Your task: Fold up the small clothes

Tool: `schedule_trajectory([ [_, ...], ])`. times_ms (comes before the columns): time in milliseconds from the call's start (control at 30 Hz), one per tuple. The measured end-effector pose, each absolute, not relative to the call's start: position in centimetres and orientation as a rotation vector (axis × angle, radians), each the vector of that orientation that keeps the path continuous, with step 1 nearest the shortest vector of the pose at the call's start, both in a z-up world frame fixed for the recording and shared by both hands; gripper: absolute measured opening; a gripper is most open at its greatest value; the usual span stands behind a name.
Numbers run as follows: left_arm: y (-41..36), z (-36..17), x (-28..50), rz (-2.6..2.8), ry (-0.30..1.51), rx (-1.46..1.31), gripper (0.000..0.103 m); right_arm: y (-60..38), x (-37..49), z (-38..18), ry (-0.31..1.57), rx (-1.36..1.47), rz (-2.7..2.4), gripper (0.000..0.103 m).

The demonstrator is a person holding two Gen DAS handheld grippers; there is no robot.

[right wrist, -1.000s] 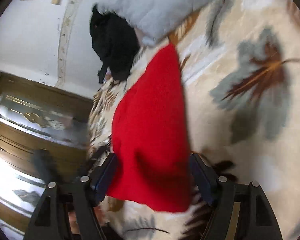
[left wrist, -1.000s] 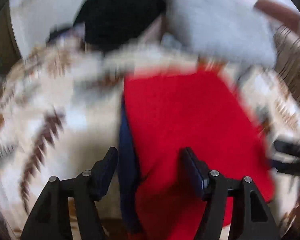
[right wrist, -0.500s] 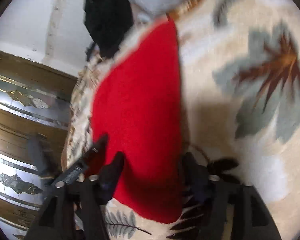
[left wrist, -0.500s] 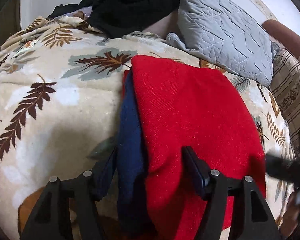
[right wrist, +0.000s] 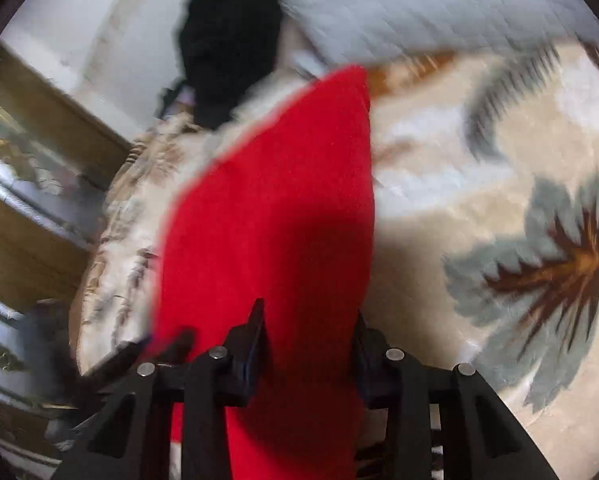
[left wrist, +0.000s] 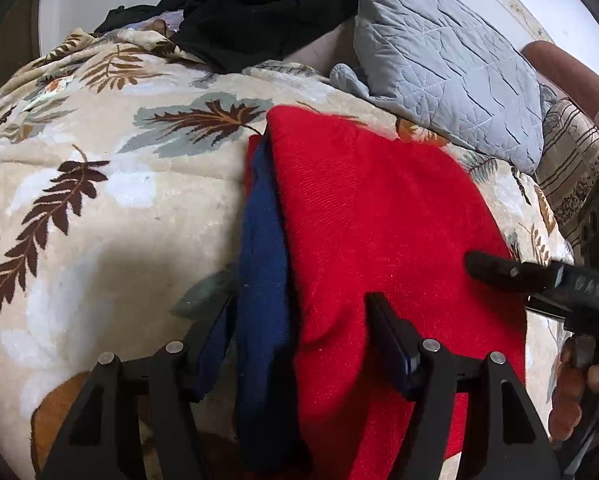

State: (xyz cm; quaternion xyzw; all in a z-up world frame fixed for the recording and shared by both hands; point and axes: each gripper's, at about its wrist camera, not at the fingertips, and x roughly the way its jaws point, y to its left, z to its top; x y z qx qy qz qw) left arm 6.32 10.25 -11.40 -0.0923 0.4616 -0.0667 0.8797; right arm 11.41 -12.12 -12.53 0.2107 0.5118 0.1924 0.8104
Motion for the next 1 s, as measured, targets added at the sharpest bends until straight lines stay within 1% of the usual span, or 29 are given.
schedule_trajectory([
  [33, 10.2, -11.3, 6.3, -0.136, 0.962, -0.187, 0.070, -12.6, 11.5, -12.7, 1.085, 0.511, 0.420, 0.046],
  [100, 10.3, -11.4, 6.4, -0.139, 0.965, -0.190, 0.070, -12.9, 11.3, -12.2, 1.065, 0.541, 0.424, 0.061],
  [133, 10.3, -11.4, 6.4, -0.140, 0.966, -0.195, 0.070, -12.9, 11.0, -11.6, 1.042, 0.540, 0.437, 0.064],
  [200, 10.3, -11.4, 6.5, -0.137, 0.967, -0.196, 0.070, -13.6, 10.3, -11.0, 1.014, 0.544, 0.459, 0.074],
  [233, 10.2, -11.4, 6.5, -0.134, 0.967, -0.194, 0.070, -13.6, 10.3, -11.5, 1.016, 0.560, 0.460, 0.076],
  [267, 10.1, -11.4, 6.5, -0.131, 0.968, -0.191, 0.070, -13.5, 10.7, -12.6, 1.056, 0.564, 0.470, 0.077],
  [300, 10.1, -11.5, 6.5, -0.132, 0.978, -0.189, 0.070, -13.1, 10.6, -13.1, 1.106, 0.552, 0.491, 0.055],
  [333, 10.2, -11.2, 6.5, -0.133, 0.978, -0.193, 0.069, -12.3, 10.4, -13.6, 1.133, 0.490, 0.485, 0.049],
  [367, 10.4, -10.8, 6.3, -0.131, 0.984, -0.202, 0.067, -12.0, 10.1, -13.1, 1.107, 0.452, 0.479, 0.045],
  [400, 10.9, -9.9, 5.8, -0.125, 0.985, -0.231, 0.065, -11.9, 9.8, -12.4, 1.094, 0.436, 0.474, 0.044],
  [433, 11.5, -8.9, 5.1, -0.137, 0.961, -0.269, 0.063, -11.6, 9.6, -11.7, 1.079, 0.428, 0.469, 0.044],
  [467, 11.9, -8.0, 4.1, -0.163, 0.923, -0.294, 0.064, -11.5, 9.4, -11.6, 1.079, 0.417, 0.468, 0.044],
  [533, 12.6, -7.3, 2.2, -0.181, 0.881, -0.293, 0.065, -11.8, 9.9, -12.5, 1.108, 0.438, 0.466, 0.048],
  [567, 12.7, -8.7, 1.8, -0.167, 0.933, -0.292, 0.063, -12.4, 9.9, -13.1, 1.106, 0.492, 0.469, 0.054],
  [600, 12.6, -10.0, 2.1, -0.164, 0.997, -0.280, 0.054, -12.9, 9.9, -13.4, 1.107, 0.527, 0.470, 0.060],
  [633, 12.7, -12.3, 2.5, -0.175, 1.081, -0.290, 0.040, -13.2, 9.9, -14.0, 1.115, 0.567, 0.471, 0.065],
  [667, 13.6, -13.2, 2.4, -0.188, 1.060, -0.366, 0.040, -13.1, 9.9, -14.3, 1.125, 0.586, 0.471, 0.069],
  [700, 13.9, -12.9, 2.3, -0.192, 1.054, -0.386, 0.039, -13.0, 9.9, -14.5, 1.135, 0.603, 0.486, 0.069],
  [767, 13.5, -12.2, 2.4, -0.181, 1.050, -0.355, 0.038, -13.0, 9.5, -13.8, 1.126, 0.589, 0.515, 0.069],
  [867, 12.8, -12.5, 2.4, -0.185, 1.041, -0.284, 0.040, -13.9, 10.0, -11.9, 1.049, 0.566, 0.514, 0.069],
  [933, 12.8, -12.6, 2.4, -0.184, 1.039, -0.288, 0.040, -14.8, 11.7, -11.7, 1.033, 0.620, 0.481, 0.070],
  [1000, 12.8, -12.7, 2.4, -0.183, 1.041, -0.281, 0.040, -14.2, 13.8, -12.5, 1.060, 0.646, 0.480, 0.075],
])
